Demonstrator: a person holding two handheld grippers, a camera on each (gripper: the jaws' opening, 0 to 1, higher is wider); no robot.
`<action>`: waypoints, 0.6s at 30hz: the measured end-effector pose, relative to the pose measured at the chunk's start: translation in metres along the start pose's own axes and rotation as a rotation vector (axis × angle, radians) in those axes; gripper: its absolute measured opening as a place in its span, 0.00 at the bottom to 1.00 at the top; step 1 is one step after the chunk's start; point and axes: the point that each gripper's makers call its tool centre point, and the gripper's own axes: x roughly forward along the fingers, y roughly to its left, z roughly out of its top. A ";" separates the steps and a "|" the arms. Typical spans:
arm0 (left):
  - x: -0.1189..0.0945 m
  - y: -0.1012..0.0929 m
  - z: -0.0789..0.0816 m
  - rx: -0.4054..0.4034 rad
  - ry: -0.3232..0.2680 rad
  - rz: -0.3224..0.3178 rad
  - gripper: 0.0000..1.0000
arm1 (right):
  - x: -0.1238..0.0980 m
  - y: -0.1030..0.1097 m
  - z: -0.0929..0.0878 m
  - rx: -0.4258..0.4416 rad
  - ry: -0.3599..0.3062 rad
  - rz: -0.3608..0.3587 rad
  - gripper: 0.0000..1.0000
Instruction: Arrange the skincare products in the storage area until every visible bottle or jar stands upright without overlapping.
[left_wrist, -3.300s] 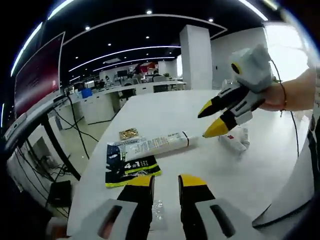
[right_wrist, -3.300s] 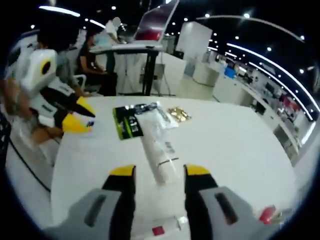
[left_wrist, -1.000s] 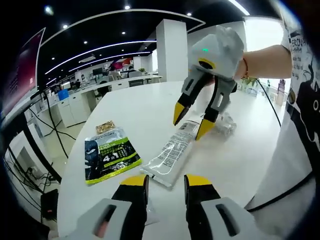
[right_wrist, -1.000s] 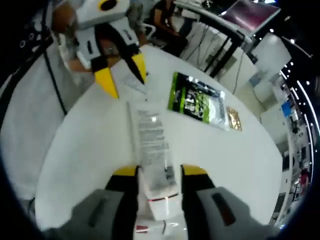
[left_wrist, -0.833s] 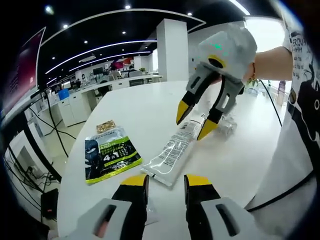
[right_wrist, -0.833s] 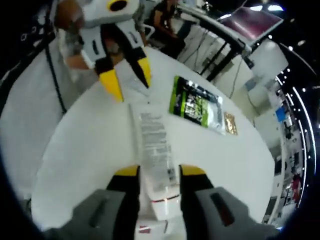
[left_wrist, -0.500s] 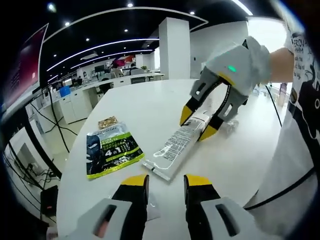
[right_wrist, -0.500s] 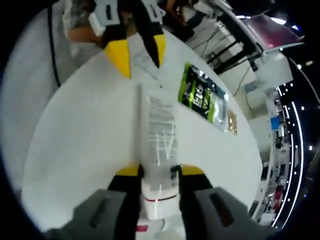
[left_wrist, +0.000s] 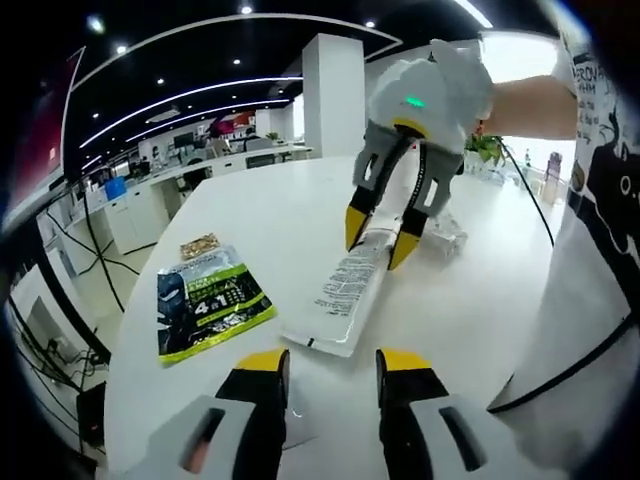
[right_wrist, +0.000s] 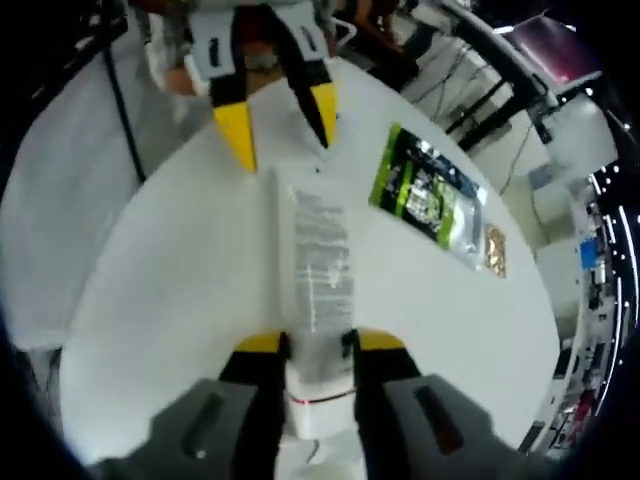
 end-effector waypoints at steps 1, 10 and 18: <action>0.002 -0.002 -0.001 0.006 0.000 -0.005 0.36 | -0.001 0.003 0.000 0.012 -0.001 0.041 0.23; 0.019 -0.005 0.000 0.161 0.015 0.000 0.34 | -0.002 0.009 0.003 -0.007 -0.010 0.173 0.23; 0.024 -0.012 0.004 0.246 -0.003 -0.022 0.26 | -0.003 0.014 0.004 -0.044 -0.009 0.273 0.24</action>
